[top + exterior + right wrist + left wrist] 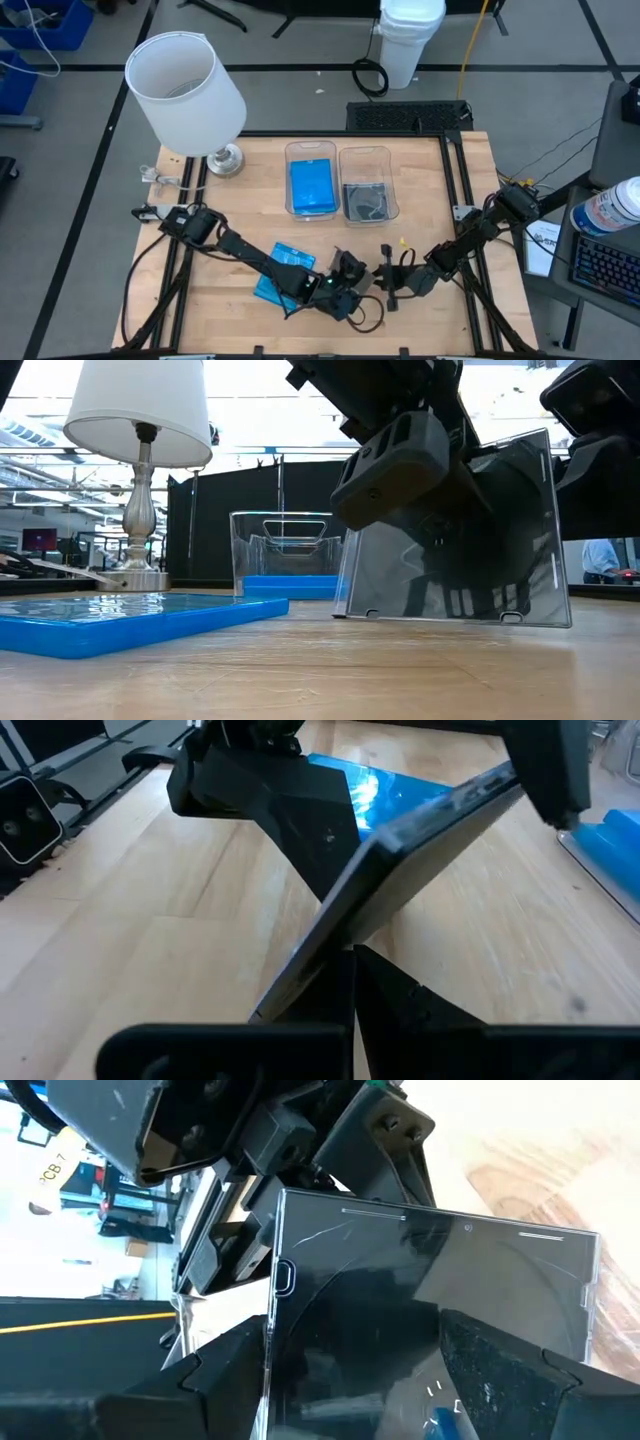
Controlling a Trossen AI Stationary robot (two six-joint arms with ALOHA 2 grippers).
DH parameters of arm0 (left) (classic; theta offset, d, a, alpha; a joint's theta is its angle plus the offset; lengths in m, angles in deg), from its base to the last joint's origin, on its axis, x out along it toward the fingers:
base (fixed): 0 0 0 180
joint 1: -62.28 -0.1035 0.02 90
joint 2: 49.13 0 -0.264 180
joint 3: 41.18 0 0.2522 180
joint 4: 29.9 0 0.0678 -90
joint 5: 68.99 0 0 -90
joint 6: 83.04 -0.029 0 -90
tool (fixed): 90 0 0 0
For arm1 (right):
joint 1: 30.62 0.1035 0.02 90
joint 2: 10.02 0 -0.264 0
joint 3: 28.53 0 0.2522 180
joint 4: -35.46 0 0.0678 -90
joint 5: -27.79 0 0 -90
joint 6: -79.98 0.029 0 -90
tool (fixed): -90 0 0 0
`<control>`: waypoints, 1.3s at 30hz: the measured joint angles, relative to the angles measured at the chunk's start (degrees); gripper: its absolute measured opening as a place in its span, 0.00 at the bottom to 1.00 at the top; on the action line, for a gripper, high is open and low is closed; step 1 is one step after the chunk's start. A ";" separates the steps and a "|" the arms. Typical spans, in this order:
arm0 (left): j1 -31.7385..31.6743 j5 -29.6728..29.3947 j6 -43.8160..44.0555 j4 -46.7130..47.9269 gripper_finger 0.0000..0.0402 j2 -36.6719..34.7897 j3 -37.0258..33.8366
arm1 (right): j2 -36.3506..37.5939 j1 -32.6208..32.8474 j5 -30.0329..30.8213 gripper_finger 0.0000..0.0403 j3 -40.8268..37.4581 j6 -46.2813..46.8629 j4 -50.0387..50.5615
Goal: Pick & place jewel cases by type
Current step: Stack the black CD case on top of the black CD cases in the right transparent bin
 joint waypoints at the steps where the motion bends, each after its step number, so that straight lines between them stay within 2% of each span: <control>1: 0.04 -0.01 -0.02 -0.07 0.71 0.00 0.00 | 0.00 0.02 0.00 0.00 0.04 0.00 -0.03; 8: 0.61 -3.63 -0.41 -0.46 0.71 -0.13 -0.06 | 0.02 0.40 0.06 0.00 0.15 0.02 0.03; 18: 0.78 -6.56 -1.75 -1.89 0.71 -0.66 -0.09 | 0.13 0.59 -3.90 0.00 0.43 -1.38 -1.49; 24: 0.77 -5.45 -0.95 -1.87 0.71 -0.66 -0.09 | 0.13 0.52 -3.57 0.00 0.40 -4.19 -4.35; 30: 0.80 -5.76 0.01 -1.58 0.71 -0.68 -0.09 | 0.13 0.52 -3.32 0.00 0.34 -2.37 -3.28; 34: 2.24 -9.24 3.43 2.44 0.71 -0.72 -0.07 | 0.13 0.89 -3.32 0.00 0.34 3.36 1.33; 36: 3.35 -7.61 7.40 8.60 0.71 -1.36 -0.07 | 0.11 1.10 -3.30 0.00 0.28 6.88 5.88; 39: 4.21 2.27 16.24 18.44 0.71 -2.49 -0.01 | 0.08 1.29 -2.12 0.00 0.23 10.19 10.76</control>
